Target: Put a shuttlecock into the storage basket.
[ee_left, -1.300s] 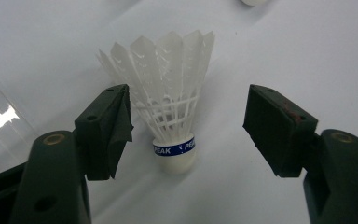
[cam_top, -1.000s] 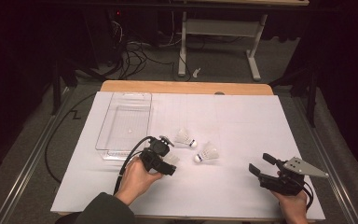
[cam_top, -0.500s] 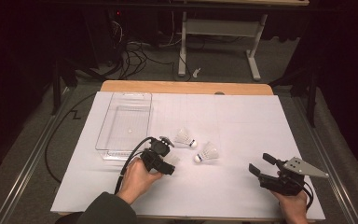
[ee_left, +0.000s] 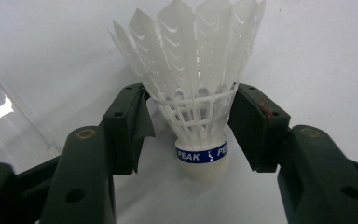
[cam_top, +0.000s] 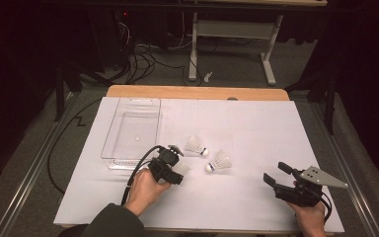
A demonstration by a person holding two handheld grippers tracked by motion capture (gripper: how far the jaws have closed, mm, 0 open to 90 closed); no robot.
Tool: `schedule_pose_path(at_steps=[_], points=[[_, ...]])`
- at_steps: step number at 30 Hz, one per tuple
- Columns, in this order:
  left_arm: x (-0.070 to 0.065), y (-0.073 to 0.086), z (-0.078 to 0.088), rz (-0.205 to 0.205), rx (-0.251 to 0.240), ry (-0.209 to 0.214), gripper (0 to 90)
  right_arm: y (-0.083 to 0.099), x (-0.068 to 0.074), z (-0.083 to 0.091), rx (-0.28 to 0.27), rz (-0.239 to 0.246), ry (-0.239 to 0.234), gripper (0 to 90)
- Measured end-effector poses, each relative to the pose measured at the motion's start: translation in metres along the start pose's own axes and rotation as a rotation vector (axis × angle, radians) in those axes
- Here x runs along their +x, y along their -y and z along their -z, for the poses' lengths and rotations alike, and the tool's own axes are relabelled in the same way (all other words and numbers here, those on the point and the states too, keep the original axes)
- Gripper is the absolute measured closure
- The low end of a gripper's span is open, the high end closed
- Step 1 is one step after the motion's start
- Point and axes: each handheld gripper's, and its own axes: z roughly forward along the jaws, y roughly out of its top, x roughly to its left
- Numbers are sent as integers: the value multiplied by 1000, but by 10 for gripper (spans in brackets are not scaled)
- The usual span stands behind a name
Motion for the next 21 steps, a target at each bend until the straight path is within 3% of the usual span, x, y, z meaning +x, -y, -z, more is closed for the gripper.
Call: schedule_pose_path(at_steps=[21], points=[[-2,1,1,-18,-7,10,626,0,0,0,0,0,0,272]])
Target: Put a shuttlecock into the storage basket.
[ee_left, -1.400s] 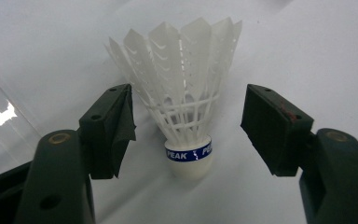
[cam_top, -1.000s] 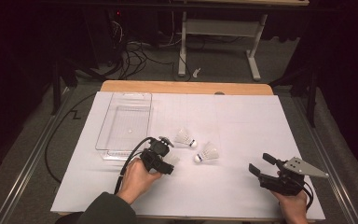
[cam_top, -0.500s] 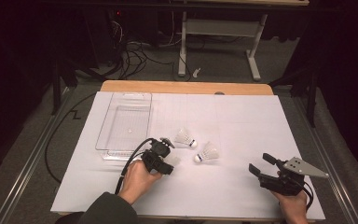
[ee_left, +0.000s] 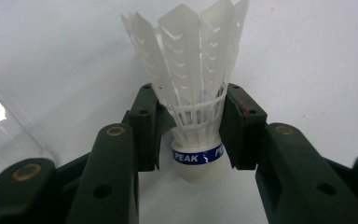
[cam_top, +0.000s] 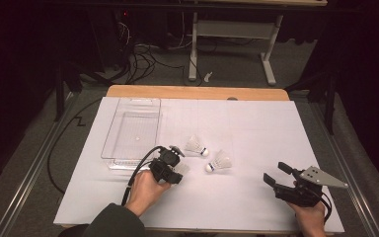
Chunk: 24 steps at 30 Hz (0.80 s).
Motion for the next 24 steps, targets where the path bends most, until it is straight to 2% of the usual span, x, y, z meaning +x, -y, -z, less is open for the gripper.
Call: schedule_pose_path(at_steps=[7,24], points=[[0,1,2,-5,-9,6,659,0,0,0,0,-1,0,272],[-1,1,15,-15,-44,10,674,0,0,0,-1,2,0,272]])
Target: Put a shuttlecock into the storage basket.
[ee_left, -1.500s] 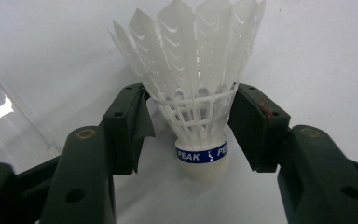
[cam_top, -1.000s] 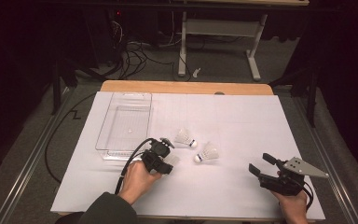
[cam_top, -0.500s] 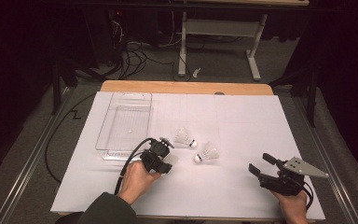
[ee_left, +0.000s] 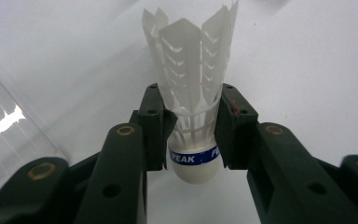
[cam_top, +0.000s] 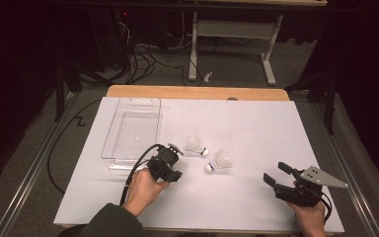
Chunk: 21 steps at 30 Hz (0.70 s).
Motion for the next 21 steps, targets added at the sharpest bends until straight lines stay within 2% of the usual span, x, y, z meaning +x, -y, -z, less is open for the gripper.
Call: schedule_pose_path(at_steps=[11,21], points=[[0,-2,12,-7,-47,1,675,0,0,0,-3,-3,-1,272],[3,-3,26,5,-92,3,677,0,0,1,-5,-4,0,272]])
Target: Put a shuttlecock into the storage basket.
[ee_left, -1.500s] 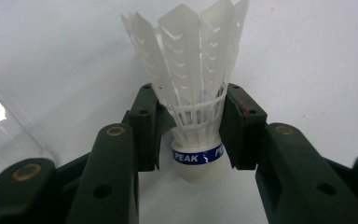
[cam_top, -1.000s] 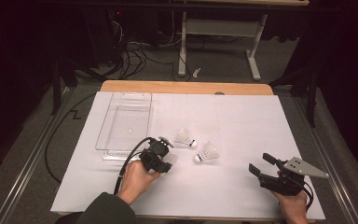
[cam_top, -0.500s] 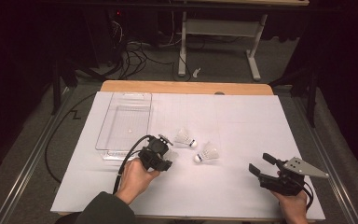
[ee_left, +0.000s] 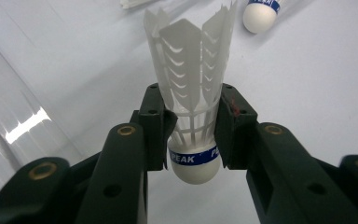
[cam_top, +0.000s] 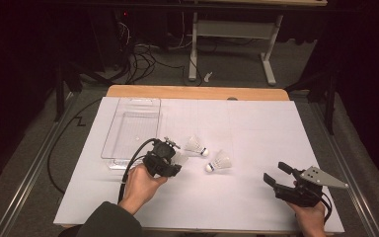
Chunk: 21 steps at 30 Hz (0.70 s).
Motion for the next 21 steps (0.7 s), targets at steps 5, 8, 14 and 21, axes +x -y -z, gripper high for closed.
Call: schedule_pose_path(at_steps=[5,8,14,21], points=[[1,-1,3,3,-13,-1,678,0,0,0,0,0,0,272],[4,-2,5,10,-22,2,678,0,0,0,0,-1,0,272],[7,-3,8,22,-39,2,679,0,0,0,-1,-1,0,272],[12,-5,15,35,-61,3,679,0,0,0,-1,-1,-1,272]])
